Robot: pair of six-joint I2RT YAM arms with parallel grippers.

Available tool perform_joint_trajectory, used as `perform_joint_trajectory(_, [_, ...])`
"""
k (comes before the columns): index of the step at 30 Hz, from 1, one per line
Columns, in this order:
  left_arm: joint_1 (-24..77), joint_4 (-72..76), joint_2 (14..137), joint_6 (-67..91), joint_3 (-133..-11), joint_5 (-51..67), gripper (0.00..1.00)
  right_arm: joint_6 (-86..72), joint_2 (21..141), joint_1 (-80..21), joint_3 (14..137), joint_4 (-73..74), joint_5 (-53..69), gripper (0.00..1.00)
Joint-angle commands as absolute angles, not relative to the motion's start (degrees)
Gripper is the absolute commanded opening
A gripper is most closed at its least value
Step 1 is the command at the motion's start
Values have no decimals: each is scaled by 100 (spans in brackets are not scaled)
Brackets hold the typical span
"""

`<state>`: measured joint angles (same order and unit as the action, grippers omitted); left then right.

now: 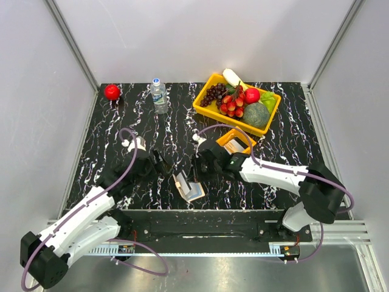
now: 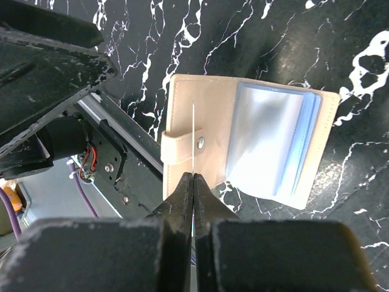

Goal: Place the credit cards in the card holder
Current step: Open the card holder at the center of the board.

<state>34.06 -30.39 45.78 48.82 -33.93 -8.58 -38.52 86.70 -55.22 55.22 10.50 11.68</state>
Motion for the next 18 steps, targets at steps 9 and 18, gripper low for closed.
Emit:
perform_joint_trajectory(9, [3384, -3182, 3771, 5607, -2602, -238, 84, -4034, 9228, -5695, 5809, 861, 1160, 0])
perform_joint_trajectory(18, [3401, -2550, 3656, 5915, -2224, 149, 84, -3999, 9422, -5695, 5889, 782, 1336, 0])
